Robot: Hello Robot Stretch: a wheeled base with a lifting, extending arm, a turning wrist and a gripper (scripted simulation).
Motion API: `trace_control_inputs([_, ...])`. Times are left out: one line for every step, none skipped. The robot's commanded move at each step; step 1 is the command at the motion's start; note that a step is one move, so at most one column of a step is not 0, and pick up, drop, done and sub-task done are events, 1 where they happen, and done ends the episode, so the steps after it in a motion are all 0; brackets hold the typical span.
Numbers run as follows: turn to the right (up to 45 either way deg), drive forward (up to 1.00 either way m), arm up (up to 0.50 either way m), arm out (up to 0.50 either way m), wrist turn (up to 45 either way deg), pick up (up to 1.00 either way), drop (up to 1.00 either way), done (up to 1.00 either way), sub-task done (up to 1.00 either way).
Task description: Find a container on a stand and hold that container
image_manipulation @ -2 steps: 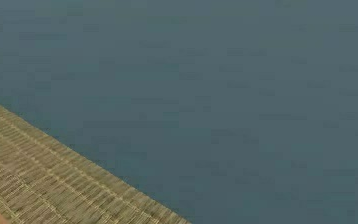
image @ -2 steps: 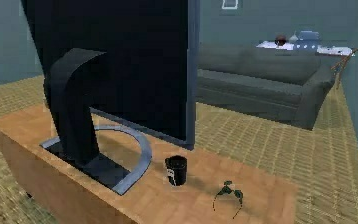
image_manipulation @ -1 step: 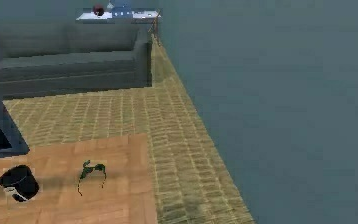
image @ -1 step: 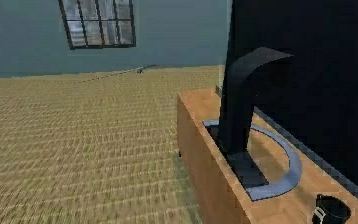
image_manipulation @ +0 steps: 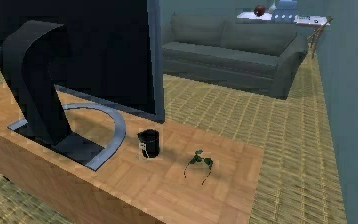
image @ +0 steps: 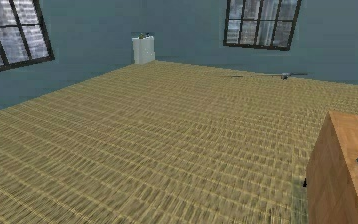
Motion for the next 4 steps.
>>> trace_control_inputs([0.0, 0.0, 0.5, 0.0, 0.0, 0.0, 0.0, 0.0, 0.0])
trace_control_inputs([0.0, 0.0, 0.34, 0.0, 0.0, 0.0, 0.0, 0.0, 0.0])
trace_control_inputs([0.0, 0.0, 0.0, 0.36, 0.0, 0.0, 0.0, 0.0, 0.0])
trace_control_inputs([0.0, 0.0, 0.0, 0.02, 0.0, 0.0, 0.0, 0.0, 0.0])
